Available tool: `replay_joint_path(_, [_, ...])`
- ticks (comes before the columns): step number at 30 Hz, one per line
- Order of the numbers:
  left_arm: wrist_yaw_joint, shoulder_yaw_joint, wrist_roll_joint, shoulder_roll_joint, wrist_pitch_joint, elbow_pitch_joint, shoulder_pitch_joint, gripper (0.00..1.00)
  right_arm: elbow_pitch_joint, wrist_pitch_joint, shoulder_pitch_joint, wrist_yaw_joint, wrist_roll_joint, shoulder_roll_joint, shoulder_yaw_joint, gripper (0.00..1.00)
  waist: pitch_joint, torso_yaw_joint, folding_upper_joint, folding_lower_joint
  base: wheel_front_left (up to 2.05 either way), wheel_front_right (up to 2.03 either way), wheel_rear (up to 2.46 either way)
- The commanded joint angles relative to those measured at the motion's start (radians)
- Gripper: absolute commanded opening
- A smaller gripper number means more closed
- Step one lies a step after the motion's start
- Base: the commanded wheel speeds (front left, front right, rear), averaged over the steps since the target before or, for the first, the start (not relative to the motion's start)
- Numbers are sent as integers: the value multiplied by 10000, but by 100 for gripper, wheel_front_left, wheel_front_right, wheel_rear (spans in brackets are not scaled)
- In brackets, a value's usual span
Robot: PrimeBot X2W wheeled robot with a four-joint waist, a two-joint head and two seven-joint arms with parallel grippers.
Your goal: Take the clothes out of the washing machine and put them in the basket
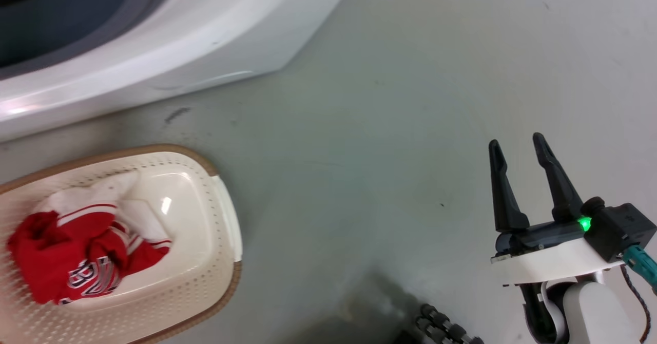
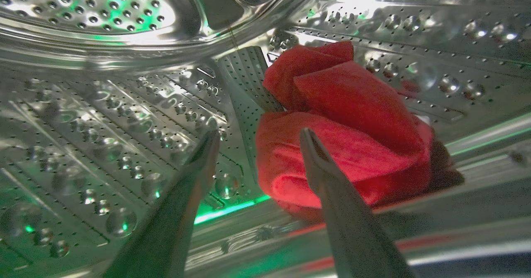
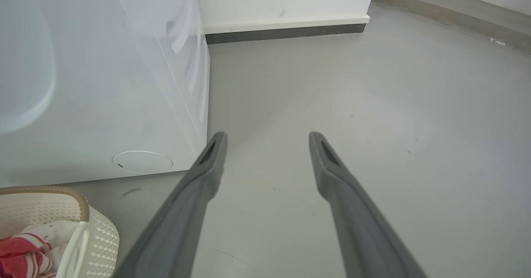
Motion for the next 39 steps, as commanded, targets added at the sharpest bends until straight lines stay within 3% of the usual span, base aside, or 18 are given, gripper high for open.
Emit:
replay_joint_path(1, [-7,-88,-18,83,288,151,-361,100,-87,-20,-119,-7,73,21,103,100,625,-617,0,-3,0,0,0])
replay_joint_path(8, [-6,-289,-47,341,1444,947,-1409,100,-193,-20,-63,-7,337,21,410,100,1107,-1041,0,-3,0,0,0])
replay_joint_path(17, [27,-597,8,144,1698,1694,-1501,100,-282,-20,-83,-7,435,20,427,100,1375,-1066,0,-3,0,0,0])
replay_joint_path(18, [18,-659,-31,77,1770,1791,-1464,94,-299,-20,-82,-7,438,20,429,100,1392,-1054,0,-3,0,0,0])
replay_joint_path(19, [7,-723,-29,39,1766,1806,-1477,0,-318,-20,-86,-7,438,20,431,100,1412,-1045,0,-3,0,0,0])
replay_joint_path(28, [0,-845,-223,164,634,1747,-1588,0,-229,-20,-332,-7,337,18,414,100,1267,-941,0,-3,0,0,0])
replay_joint_path(39, [-2,-774,-606,-361,-3255,1908,-705,0,-72,-20,-550,-7,-406,14,-313,100,-130,205,0,-3,0,0,0])
